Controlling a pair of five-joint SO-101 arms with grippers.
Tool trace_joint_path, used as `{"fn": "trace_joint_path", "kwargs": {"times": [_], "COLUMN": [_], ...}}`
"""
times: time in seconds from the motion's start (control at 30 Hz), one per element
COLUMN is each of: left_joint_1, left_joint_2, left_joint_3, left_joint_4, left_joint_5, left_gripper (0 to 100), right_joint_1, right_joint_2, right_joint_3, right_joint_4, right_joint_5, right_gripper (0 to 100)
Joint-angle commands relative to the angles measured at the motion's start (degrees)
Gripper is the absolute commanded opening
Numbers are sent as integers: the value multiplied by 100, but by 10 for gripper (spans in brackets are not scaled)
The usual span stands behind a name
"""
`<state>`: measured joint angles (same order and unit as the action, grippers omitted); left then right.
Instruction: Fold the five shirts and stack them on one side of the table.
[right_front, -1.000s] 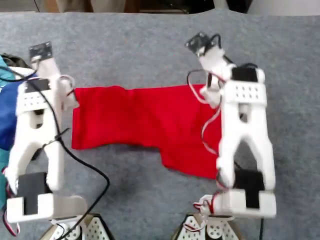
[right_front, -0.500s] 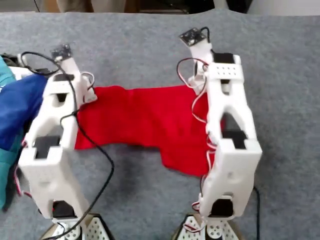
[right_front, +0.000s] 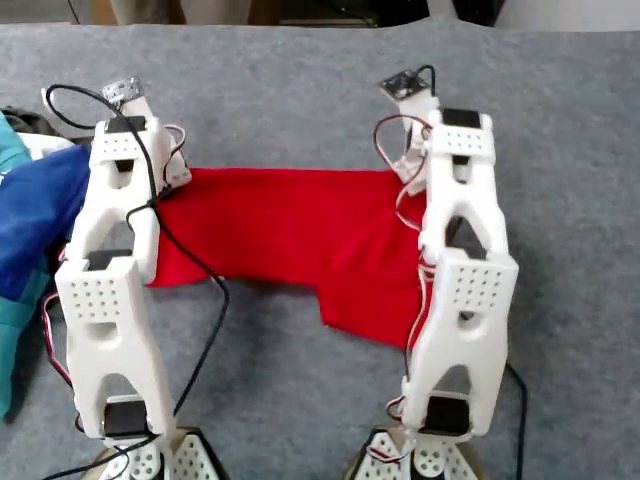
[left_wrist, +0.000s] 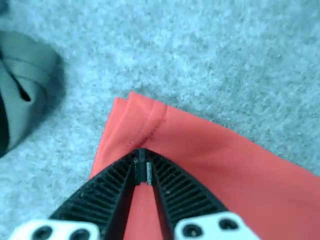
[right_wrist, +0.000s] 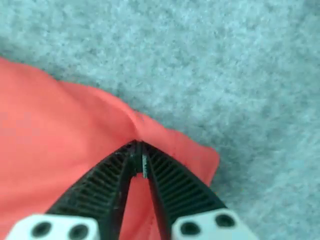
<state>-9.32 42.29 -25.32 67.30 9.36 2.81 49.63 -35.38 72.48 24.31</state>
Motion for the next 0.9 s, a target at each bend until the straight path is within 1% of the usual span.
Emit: {"fn": "trace_joint_path", "kwargs": {"times": [0.0,0.13,0.27,0.4,0.57,0.67,0.77,0.87], "left_joint_1": [-202,-97,123,264,360,299,167,35], "left_joint_2": [40,31,-224,-576,-1112,-1200,-1015,-725], "left_joint_3": [-141,-334,-782,-914,-879,-879,-703,-519], "left_joint_4": [18,149,651,774,756,721,343,-70], "left_joint_5": [-44,-44,0,9,9,9,9,9], "left_gripper": [19,19,19,19,19,19,19,19], "right_joint_1": [145,101,13,57,66,145,171,259], "right_joint_2": [154,163,136,-295,-901,-1182,-1262,-1209], "right_joint_3": [-787,-1349,-1516,-2000,-2079,-2079,-2035,-1719], "right_joint_4": [369,703,914,1565,2180,2435,2602,2462], "right_joint_5": [53,62,123,123,123,132,141,123], "right_gripper": [5,5,5,5,5,5,5,5]}}
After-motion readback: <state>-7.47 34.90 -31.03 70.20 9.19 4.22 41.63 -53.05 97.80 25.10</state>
